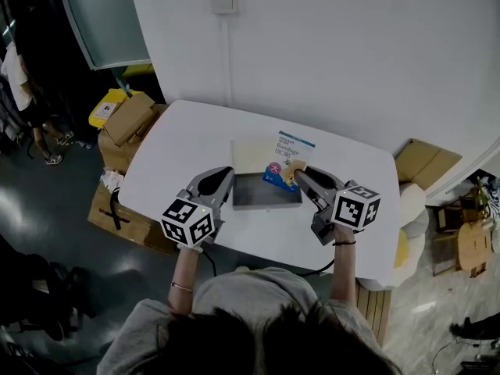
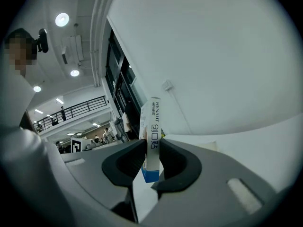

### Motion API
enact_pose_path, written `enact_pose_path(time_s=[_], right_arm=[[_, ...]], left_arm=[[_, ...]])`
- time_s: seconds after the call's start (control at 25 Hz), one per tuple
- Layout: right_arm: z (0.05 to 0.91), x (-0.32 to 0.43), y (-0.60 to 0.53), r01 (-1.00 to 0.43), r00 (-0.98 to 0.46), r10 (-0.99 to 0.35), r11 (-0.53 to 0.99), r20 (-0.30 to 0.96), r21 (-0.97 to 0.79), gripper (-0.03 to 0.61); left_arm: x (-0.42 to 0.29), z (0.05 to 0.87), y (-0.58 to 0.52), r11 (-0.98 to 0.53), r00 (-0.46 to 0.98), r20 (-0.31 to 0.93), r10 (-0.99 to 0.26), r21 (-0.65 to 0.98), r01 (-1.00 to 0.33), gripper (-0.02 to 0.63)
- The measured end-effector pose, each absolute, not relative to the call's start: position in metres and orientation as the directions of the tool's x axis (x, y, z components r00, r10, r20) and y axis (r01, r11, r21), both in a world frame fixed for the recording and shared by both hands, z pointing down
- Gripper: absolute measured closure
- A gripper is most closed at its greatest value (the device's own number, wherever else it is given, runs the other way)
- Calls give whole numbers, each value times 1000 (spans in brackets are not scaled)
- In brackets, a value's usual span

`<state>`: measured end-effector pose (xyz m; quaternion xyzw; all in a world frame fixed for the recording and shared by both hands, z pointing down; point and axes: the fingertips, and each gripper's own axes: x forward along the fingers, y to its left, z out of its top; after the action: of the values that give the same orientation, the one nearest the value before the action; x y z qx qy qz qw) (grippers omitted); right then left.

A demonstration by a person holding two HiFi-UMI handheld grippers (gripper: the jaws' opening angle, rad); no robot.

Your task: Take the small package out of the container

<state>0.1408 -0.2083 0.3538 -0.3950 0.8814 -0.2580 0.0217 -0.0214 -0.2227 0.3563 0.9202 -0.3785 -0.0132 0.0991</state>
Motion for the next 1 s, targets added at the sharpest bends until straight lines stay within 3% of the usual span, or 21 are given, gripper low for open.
enact_pose_path(time_s=[0.48, 1.0], right_arm=[[333, 152, -204, -754, -620, -780, 562, 86, -340, 474], [341, 151, -206, -789, -588, -803, 541, 101, -290, 474]], left_arm=[[-23, 339, -223, -694, 705, 31, -709, 144, -705, 627], [-26, 343, -228, -697, 708, 34, -706, 143, -702, 627]])
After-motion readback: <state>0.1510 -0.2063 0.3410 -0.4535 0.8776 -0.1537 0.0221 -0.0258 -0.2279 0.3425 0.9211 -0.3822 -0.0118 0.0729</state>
